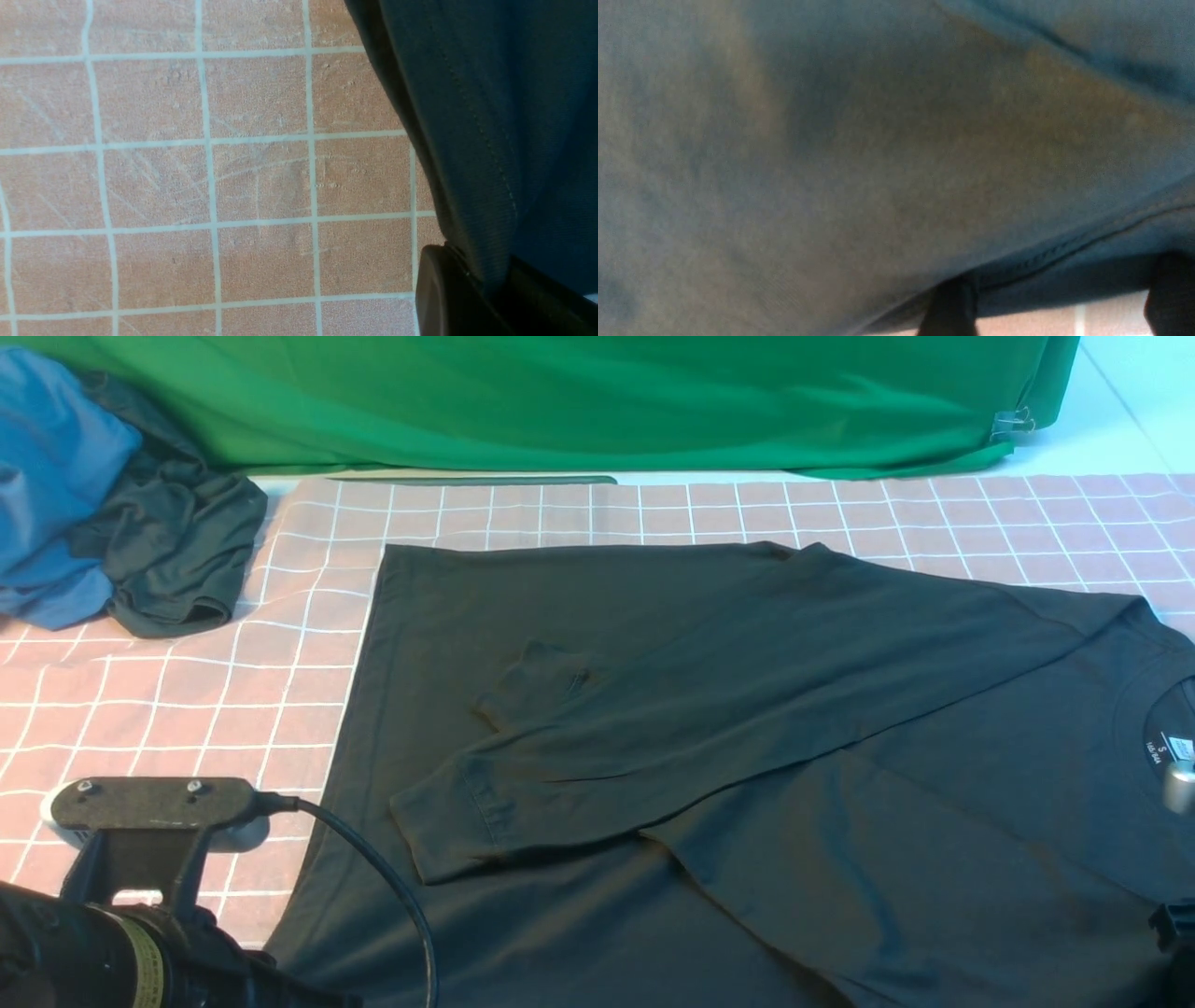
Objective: Fold a long-sleeved shirt over a pink coffee tablecloth.
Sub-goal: 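Grasp the near edge of the shirt at its hem and shoulder corners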
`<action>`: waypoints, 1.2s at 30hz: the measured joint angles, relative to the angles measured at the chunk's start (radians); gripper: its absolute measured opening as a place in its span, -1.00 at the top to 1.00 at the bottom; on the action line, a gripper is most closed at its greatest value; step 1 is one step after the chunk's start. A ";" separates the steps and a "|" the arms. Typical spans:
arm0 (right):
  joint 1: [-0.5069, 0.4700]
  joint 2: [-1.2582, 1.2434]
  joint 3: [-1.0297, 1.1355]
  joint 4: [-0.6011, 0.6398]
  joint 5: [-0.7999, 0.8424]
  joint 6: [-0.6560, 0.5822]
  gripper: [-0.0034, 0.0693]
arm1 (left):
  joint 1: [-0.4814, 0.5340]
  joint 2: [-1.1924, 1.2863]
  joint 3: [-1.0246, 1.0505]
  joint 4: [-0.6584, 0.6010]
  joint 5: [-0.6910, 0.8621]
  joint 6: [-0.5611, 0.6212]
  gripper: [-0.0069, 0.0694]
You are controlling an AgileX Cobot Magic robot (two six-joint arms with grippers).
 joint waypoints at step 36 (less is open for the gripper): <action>0.000 -0.086 -0.078 -0.225 0.095 0.079 -0.63 | 0.000 0.002 -0.181 0.020 0.050 -0.088 0.70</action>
